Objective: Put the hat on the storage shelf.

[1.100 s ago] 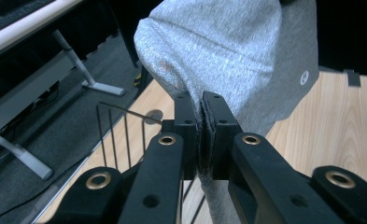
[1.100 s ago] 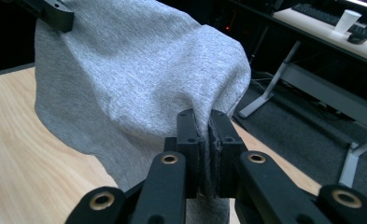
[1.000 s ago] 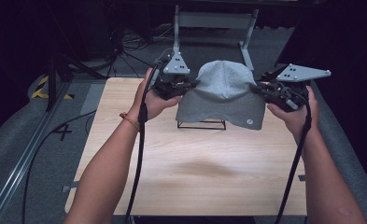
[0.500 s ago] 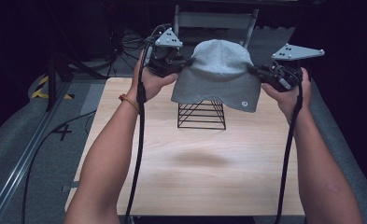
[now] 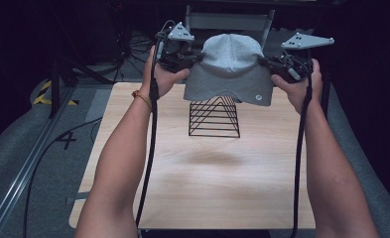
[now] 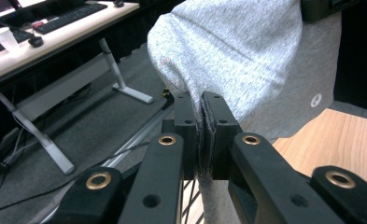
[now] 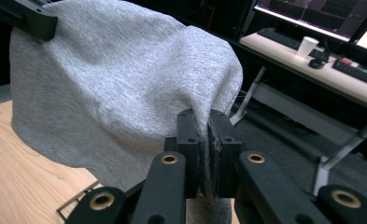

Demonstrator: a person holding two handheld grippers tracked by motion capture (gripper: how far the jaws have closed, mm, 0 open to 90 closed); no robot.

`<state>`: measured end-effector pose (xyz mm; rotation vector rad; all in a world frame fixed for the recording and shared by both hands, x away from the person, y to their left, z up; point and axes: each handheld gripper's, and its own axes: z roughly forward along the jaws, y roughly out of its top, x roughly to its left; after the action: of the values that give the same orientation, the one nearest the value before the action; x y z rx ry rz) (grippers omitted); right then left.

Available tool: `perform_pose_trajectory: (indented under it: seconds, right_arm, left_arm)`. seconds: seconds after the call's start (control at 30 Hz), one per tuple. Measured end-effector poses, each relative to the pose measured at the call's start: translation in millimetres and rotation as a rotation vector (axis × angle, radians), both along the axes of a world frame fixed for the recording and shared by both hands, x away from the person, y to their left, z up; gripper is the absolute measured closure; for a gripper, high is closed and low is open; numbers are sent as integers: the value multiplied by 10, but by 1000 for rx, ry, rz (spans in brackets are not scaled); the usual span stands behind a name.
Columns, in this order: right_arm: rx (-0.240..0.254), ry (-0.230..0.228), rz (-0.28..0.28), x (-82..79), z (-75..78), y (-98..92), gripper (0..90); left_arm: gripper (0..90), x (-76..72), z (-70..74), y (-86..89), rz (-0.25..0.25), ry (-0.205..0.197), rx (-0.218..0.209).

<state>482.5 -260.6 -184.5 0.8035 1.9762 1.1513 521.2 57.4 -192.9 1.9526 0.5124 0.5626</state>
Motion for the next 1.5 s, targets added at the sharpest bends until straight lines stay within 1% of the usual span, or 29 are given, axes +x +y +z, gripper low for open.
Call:
perform_pose_trajectory:
  seconds: [0.1, 0.17, 0.23, 0.27, 0.33, 0.4, 0.43, 0.47, 0.5, 0.53, 0.6, 0.63, 0.7, 0.73, 0.8, 0.87, 0.9, 0.97, 1.07, 1.1, 1.23, 1.27, 1.3, 1.4, 1.43, 1.5]
  right_arm:
    - [-7, 7, -2, 47, -26, 20, 847]
    - [-7, 12, -1, 82, -54, 34, 846]
    - [-7, 11, 2, 111, -77, 36, 847]
    - [-4, 17, 4, 124, -90, 39, 847]
    - [4, 25, 6, 157, -121, 38, 847]
    - [4, 29, 6, 178, -147, 41, 847]
    - [4, 24, 7, 190, -161, 42, 847]
    - [8, 28, 10, 201, -172, 45, 847]
    - [2, 32, 7, 215, -184, 51, 847]
    - [-2, 26, 7, 236, -191, 57, 847]
    - [-2, 25, 5, 238, -190, 59, 847]
    - [4, 23, 6, 238, -184, 57, 847]
    - [14, 16, 5, 241, -171, 46, 846]
    - [15, 15, 4, 248, -165, 39, 847]
    - [27, 15, 3, 263, -149, 37, 847]
    - [27, 6, 2, 280, -139, 44, 847]
    - [28, 10, 1, 286, -134, 56, 847]
    - [23, 5, 2, 298, -121, 70, 846]
    - [25, 12, 7, 319, -126, 80, 846]
    - [23, 17, 9, 325, -137, 83, 846]
    - [24, 29, 17, 328, -206, 69, 846]
    - [24, 29, 17, 328, -206, 69, 846]
    - [20, 36, 20, 330, -252, 54, 846]
    - [24, 48, 25, 324, -312, 35, 845]
    - [27, 51, 29, 316, -328, 30, 845]
    - [28, 51, 38, 294, -352, 22, 845]
  left_arm:
    - [854, 38, -34, 2, 6, 12, -2]
    - [855, 60, -59, 1, 20, 9, 9]
    - [855, 79, -81, 6, 17, 20, 2]
    - [855, 91, -92, 8, 25, 18, 12]
    - [855, 111, -116, 11, 22, 19, 8]
    - [854, 136, -145, 13, 43, 17, 27]
    - [854, 144, -156, 10, 54, 20, 23]
    - [854, 154, -164, 13, 62, 16, 28]
    - [854, 167, -170, 14, 65, 11, 22]
    - [854, 176, -176, 9, 67, 14, 14]
    - [854, 192, -187, 0, 64, 14, 17]
    - [854, 199, -190, -1, 72, 5, 21]
    - [854, 213, -179, 9, 73, -3, 16]
    - [854, 222, -172, 11, 75, -2, 3]
    - [854, 230, -161, 8, 88, -13, 11]
    - [855, 234, -154, 8, 94, -10, 2]
    - [854, 240, -150, 5, 96, -14, 1]
    - [854, 251, -143, 6, 92, -15, -1]
    - [854, 266, -170, 1, 78, 7, 15]
    - [854, 269, -189, -1, 72, 10, 5]
    - [854, 266, -283, -8, 62, 30, 13]
    - [854, 266, -283, -8, 62, 30, 13]
    - [854, 269, -323, -2, 59, 40, 23]
    - [854, 258, -354, -4, 57, 43, 17]
    - [854, 249, -360, 2, 50, 47, 24]
    - [854, 212, -371, 13, 38, 40, 25]
